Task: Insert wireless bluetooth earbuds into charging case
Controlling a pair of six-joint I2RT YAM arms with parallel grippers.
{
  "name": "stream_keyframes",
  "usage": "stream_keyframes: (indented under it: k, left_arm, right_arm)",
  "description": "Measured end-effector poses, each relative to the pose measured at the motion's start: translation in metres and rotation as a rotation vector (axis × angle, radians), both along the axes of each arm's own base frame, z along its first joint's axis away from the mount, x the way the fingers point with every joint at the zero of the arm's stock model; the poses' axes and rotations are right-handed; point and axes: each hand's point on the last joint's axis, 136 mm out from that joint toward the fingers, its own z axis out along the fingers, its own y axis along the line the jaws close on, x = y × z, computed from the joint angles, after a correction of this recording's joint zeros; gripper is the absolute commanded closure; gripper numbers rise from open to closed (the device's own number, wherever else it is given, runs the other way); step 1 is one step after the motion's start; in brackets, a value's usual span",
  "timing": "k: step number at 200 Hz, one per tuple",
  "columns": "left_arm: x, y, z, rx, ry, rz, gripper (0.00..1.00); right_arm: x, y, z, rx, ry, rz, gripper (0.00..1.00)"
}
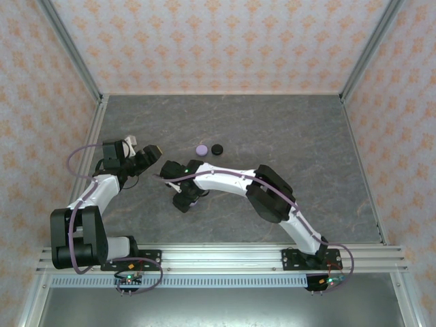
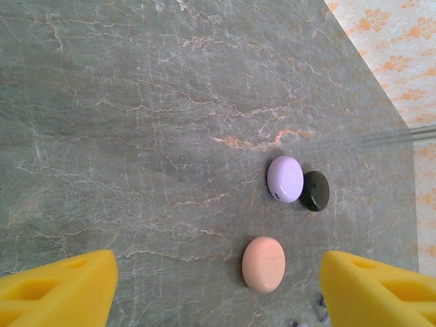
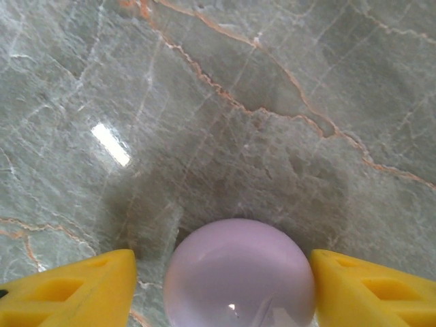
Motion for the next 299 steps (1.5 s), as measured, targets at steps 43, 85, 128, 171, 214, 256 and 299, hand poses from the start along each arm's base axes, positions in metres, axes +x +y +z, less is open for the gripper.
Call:
stream_keyframes:
  k: [43, 85, 128, 171, 214, 256, 299]
  left_arm:
    - [0.0, 0.0, 0.0, 0.0, 0.0, 0.0, 0.22]
    - [0.0, 0.0, 0.0, 0.0, 0.0, 0.0, 0.22]
    - [0.0, 0.0, 0.0, 0.0, 0.0, 0.0, 0.22]
    - [0.0, 0.0, 0.0, 0.0, 0.0, 0.0, 0.22]
    - [0.0, 0.0, 0.0, 0.0, 0.0, 0.0, 0.22]
    - [0.0, 0.0, 0.0, 0.0, 0.0, 0.0, 0.22]
    - [0.0, 0.0, 0.0, 0.0, 0.0, 0.0, 0.22]
  right_arm:
    - [0.004, 0.011, 0.002, 0.026, -0.004, 0.005, 0.33]
    - [0.009, 0.01, 0.004, 0.018, -0.029, 0.0, 0.3]
    - [0.008, 0.004, 0.0, -0.007, -0.032, -0.003, 0.28]
    - [0.005, -0.001, -0.004, -0.017, -0.027, 0.001, 0.3]
    - [0.003, -0.006, -0.005, -0.013, -0.026, 0.002, 0.32]
    - [0.001, -0.009, -0.005, -0.008, -0.03, 0.004, 0.39]
    - [0.001, -0.008, -0.004, -0.001, -0.03, 0.013, 0.49]
